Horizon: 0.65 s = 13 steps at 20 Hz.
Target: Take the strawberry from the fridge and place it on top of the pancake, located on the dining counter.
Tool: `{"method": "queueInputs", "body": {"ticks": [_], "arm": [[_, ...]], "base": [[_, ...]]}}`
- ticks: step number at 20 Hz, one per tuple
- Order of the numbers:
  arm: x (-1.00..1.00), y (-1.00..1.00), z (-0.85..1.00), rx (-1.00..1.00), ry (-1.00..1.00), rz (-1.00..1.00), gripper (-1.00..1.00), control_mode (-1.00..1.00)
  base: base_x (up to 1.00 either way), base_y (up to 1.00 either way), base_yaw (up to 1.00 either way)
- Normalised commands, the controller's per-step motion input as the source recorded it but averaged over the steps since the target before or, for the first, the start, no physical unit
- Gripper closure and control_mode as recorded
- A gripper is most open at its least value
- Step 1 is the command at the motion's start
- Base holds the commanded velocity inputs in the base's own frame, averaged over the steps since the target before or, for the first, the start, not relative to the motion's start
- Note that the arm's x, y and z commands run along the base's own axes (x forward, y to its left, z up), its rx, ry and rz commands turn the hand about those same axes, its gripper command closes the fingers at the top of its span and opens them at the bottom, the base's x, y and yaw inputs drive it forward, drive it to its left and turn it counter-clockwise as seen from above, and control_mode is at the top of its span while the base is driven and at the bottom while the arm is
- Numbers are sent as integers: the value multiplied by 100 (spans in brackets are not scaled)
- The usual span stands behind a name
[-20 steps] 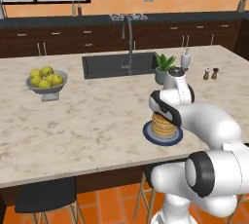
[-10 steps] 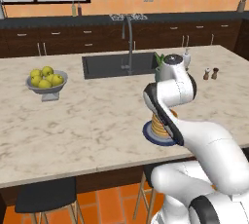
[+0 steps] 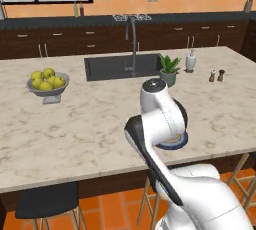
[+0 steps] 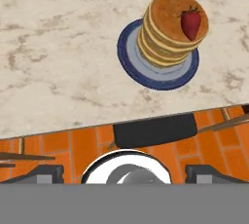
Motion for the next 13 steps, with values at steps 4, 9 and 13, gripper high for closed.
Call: {"method": "queueInputs", "body": {"ticks": [4, 9, 13], "arm": [[-35, 61, -40, -9, 39, 2, -100, -100], [4, 9, -20, -24, 53, 3, -100, -100], [4, 3, -2, -39, 22, -1, -100, -100]], "base": [[0, 0, 0], [0, 0, 0], [0, 0, 0]]}}
